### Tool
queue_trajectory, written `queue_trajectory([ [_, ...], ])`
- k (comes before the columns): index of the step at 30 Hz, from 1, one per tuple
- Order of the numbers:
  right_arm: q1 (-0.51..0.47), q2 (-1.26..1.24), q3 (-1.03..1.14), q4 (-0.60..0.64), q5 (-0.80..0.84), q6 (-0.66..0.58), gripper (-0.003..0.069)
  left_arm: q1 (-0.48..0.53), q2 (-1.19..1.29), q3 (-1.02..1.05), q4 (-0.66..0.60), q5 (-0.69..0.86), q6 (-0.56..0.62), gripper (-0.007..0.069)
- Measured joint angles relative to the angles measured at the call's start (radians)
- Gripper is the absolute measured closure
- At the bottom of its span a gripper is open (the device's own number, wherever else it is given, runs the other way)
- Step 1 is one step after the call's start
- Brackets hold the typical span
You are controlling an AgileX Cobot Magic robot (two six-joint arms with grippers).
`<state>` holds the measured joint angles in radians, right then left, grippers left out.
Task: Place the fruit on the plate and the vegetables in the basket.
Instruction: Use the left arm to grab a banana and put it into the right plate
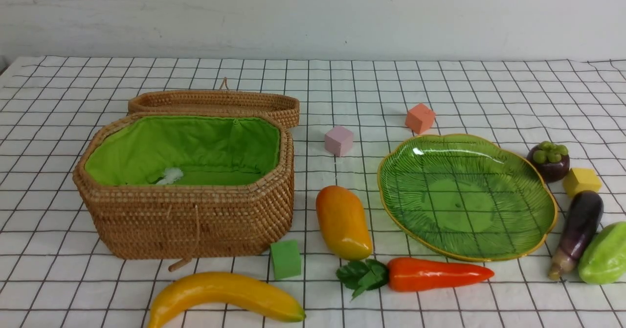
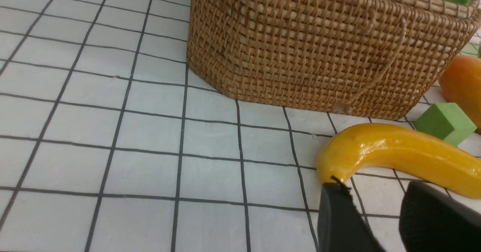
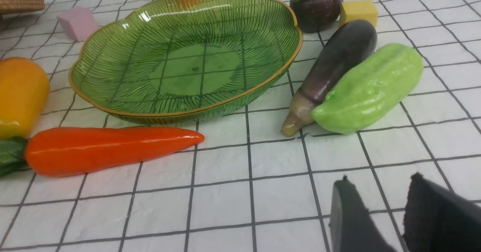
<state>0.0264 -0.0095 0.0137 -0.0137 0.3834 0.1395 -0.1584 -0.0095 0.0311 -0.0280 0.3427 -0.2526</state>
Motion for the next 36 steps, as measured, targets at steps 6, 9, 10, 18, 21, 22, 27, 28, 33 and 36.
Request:
queue_trajectory([
  [6,0.000,0.000,0.000,0.000,0.000,0.000,0.0417,0.000,0.000,0.000,-0.185,-0.148,-0.161,0.0386],
  [9,0.000,0.000,0.000,0.000,0.000,0.000,0.0417,0.000,0.000,0.000,-0.318,-0.236,-0.263,0.0386],
  [10,0.000,0.000,0.000,0.000,0.000,0.000,0.0417,0.000,0.000,0.000,-0.368,-0.310,-0.296,0.0387],
  [18,0.000,0.000,0.000,0.000,0.000,0.000,0.0417,0.000,0.002,-0.106,-0.393,-0.228,-0.316,0.0592],
  [21,0.000,0.000,0.000,0.000,0.000,0.000,0.0417,0.000,0.081,-0.230,-0.338,-0.092,-0.226,0.0638],
  [22,0.000,0.000,0.000,0.000,0.000,0.000,0.0417,0.000,0.115,-0.261,-0.329,-0.068,-0.200,0.0638],
  [27,0.000,0.000,0.000,-0.009,0.000,0.000,0.0417,0.000,0.331,-0.423,-0.312,0.113,-0.048,0.0638],
  [28,0.000,0.000,0.000,-0.018,-0.002,0.000,0.0417,0.000,0.383,-0.470,-0.310,0.170,0.001,0.0638],
  [33,0.000,0.000,0.011,-0.020,-0.094,0.048,0.0417,0.000,0.581,-0.619,-0.324,0.324,0.124,0.0638],
  [36,0.000,0.000,0.012,0.093,-0.217,0.173,0.0417,0.000,0.667,-0.698,-0.360,0.419,0.235,0.0638],
])
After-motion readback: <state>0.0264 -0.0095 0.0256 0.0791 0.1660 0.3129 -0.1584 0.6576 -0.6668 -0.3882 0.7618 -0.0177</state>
